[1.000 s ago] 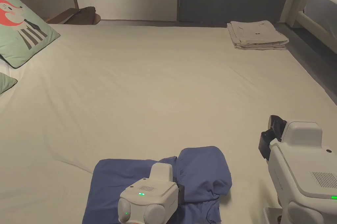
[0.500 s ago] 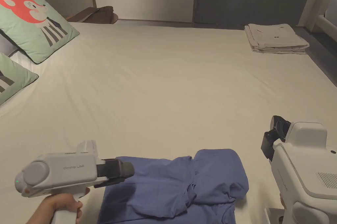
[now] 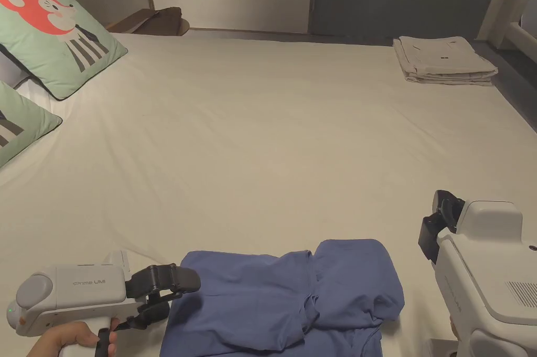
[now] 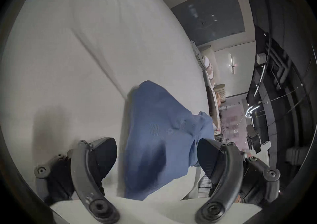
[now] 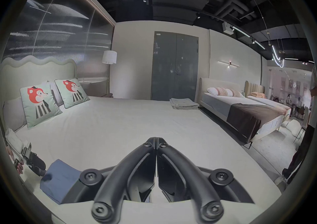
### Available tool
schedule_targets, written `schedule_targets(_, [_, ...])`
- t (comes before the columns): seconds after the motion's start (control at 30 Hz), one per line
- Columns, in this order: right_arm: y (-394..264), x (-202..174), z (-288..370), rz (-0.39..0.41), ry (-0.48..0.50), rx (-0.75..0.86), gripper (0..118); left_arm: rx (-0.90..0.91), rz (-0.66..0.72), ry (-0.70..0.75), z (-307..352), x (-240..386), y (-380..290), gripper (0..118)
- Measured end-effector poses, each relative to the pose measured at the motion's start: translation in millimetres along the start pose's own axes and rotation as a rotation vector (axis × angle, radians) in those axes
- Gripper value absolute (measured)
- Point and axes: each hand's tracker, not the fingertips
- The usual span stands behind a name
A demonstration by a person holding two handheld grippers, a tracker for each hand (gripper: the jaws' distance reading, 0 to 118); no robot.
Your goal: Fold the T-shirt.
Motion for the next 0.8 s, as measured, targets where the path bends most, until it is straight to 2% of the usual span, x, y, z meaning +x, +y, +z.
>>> schedule_targets(0.1, [-1.4,1.8,-2.5,0.003,-0.007,-0.004,0,-0.006,0.0,-0.007,-6.8,-5.6,-3.1,90])
schedule_targets(0.17, [1.1,0.6,1.2,0.002,-0.009,-0.007,0,-0.009,0.0,-0.025,-11.8,-4.1,-4.5,73])
schedule_targets(0.2, [0.9,0.6,0.8,0.001,-0.009,-0.01,0,-0.008,0.004,-0.029,-15.4,-2.8,-5.2,68])
schedule_targets(0.3, [-2.9,1.4,-1.9,0.002,-0.01,-0.011,0,-0.022,-0.021,-0.002,-22.1,8.6,-9.6,67])
schedule_targets(0.33, [-3.1,1.2,-2.0,0.003,-0.009,-0.011,0,-0.023,-0.029,-0.006,-21.6,10.8,-10.8,63])
schedule_targets(0.4, [-0.8,1.8,-1.2,0.005,-0.008,-0.01,0,-0.025,-0.031,0.005,-19.4,12.6,-4.7,45])
schedule_targets(0.47, [-0.8,1.4,-2.2,0.005,-0.007,-0.01,0,-0.024,-0.086,0.066,-17.4,16.8,-6.5,40])
schedule_targets(0.5, [-0.9,1.3,-2.7,0.002,-0.005,-0.01,0,-0.029,-0.109,0.102,-16.5,18.5,-6.6,32])
schedule_targets(0.53, [-1.0,1.3,-2.3,0.0,-0.005,-0.009,0,-0.032,-0.114,0.102,-15.8,19.8,-7.6,23])
schedule_targets(0.6, [-1.0,0.8,-2.4,-0.002,-0.005,-0.007,0,-0.027,-0.086,0.07,-12.2,23.6,-9.9,18])
schedule_targets(0.63, [-1.0,0.6,-2.4,-0.002,-0.004,-0.006,0,-0.016,-0.077,0.063,-10.7,19.8,-5.7,11])
schedule_targets(0.73, [1.6,-1.1,0.2,-0.002,-0.001,-0.005,0,-0.004,-0.105,0.065,-5.8,36.2,-9.2,7])
schedule_targets(0.8, [0.7,-0.6,-1.2,-0.005,0.0,-0.003,0,0.001,-0.132,0.062,-2.4,24.4,-2.1,6])
